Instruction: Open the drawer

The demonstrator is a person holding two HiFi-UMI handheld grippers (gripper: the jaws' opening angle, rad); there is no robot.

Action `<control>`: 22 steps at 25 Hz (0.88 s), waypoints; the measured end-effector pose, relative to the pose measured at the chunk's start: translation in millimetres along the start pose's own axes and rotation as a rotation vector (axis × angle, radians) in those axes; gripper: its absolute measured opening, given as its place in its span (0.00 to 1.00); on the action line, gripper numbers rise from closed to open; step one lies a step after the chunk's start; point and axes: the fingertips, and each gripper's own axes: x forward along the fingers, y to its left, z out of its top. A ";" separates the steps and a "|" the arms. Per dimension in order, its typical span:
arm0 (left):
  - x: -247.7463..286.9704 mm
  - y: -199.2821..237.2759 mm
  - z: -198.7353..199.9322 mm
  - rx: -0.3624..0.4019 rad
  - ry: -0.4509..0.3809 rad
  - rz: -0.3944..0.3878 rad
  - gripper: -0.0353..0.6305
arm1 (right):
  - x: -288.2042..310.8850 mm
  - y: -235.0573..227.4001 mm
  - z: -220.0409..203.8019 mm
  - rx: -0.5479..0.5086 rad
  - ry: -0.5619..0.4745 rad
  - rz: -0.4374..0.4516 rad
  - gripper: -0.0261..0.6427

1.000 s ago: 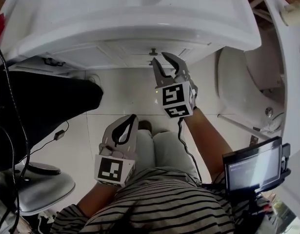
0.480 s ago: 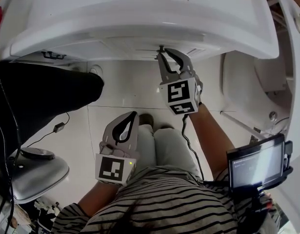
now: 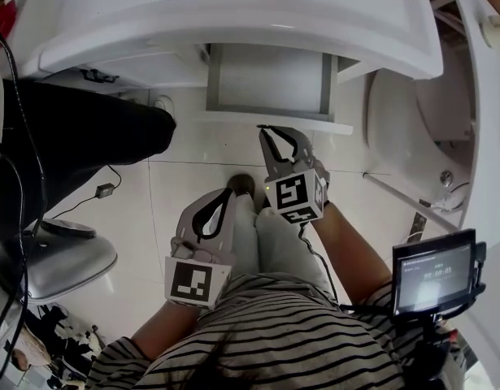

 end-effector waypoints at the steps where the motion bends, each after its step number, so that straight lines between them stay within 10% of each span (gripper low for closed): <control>1: -6.2 -4.2 -1.2 -0.001 0.001 -0.002 0.08 | -8.5 11.3 -3.9 -0.001 0.003 0.012 0.11; 15: -53.2 -27.3 -19.8 0.031 0.025 0.013 0.08 | -44.4 52.3 -32.3 -0.005 0.062 -0.017 0.11; 22: -111.6 -33.3 28.0 0.117 0.030 0.077 0.08 | -169.7 43.9 42.4 0.130 -0.029 -0.081 0.04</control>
